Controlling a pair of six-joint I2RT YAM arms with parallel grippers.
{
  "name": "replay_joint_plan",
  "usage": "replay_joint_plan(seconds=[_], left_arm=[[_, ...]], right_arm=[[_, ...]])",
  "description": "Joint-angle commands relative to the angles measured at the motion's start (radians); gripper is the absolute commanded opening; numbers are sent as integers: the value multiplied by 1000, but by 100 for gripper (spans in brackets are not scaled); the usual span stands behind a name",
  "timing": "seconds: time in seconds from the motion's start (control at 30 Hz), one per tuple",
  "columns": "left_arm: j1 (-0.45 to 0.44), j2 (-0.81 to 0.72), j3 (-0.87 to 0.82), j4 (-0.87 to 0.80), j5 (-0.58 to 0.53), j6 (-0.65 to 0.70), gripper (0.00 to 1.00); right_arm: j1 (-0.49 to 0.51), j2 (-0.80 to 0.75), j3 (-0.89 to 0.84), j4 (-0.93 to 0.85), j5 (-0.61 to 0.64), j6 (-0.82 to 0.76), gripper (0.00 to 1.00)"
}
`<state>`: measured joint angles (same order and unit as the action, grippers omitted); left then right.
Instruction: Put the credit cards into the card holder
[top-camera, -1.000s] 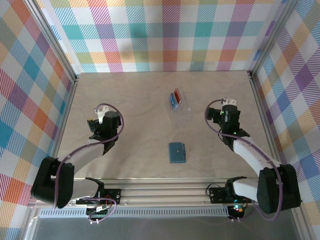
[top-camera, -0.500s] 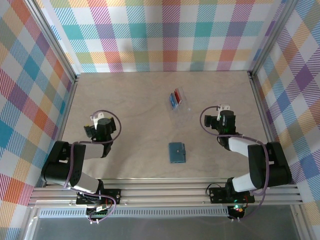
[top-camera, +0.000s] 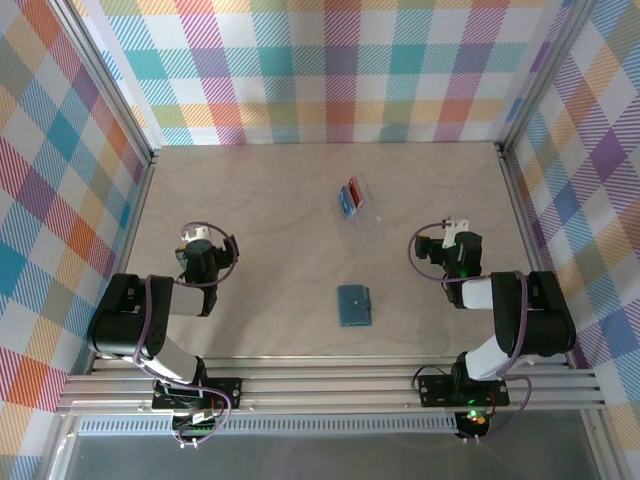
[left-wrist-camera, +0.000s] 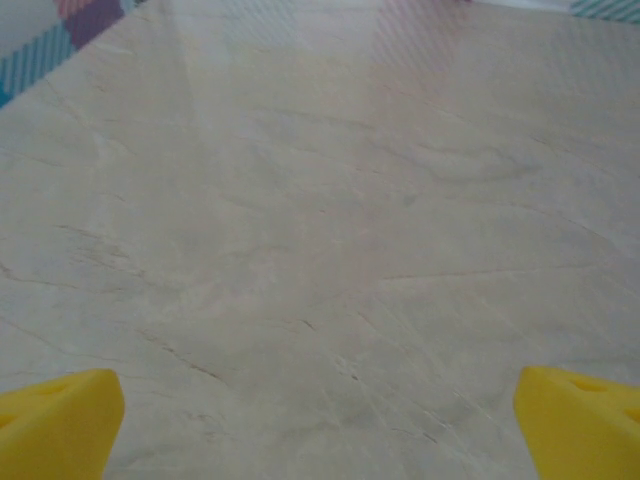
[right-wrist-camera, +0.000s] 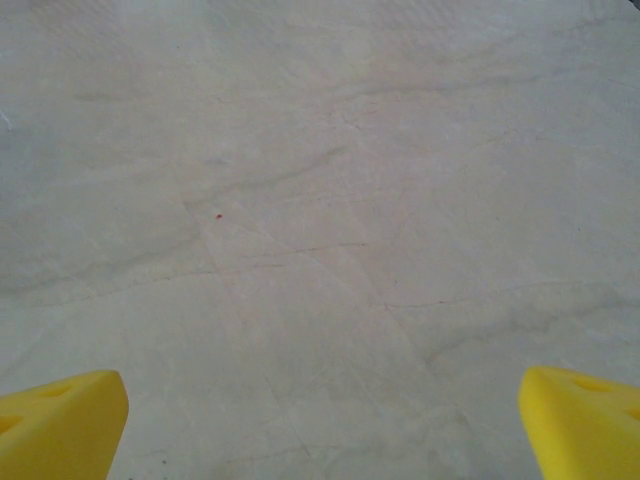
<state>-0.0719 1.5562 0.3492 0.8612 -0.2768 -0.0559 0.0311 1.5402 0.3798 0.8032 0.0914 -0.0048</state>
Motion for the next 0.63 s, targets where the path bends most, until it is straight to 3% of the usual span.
replay_joint_plan(seconds=[0.0,0.07,0.3,0.4,0.6], left_arm=[[-3,5,31,20,26,32,100],[-34,2,44,-7,-36,43,100],[-37,5,51,-18,-35,44,100],[-15,8,68,-49,86,65,100],[-21,4,59,-35,92,77,100]], right_arm=[[-3,-7,23,39,-36,19,100],[-4,-7,23,42,-35,18,100],[-4,-8,22,44,-35,19,100],[-4,-8,22,43,-33,19,100],[-3,-7,22,44,-35,19,100]])
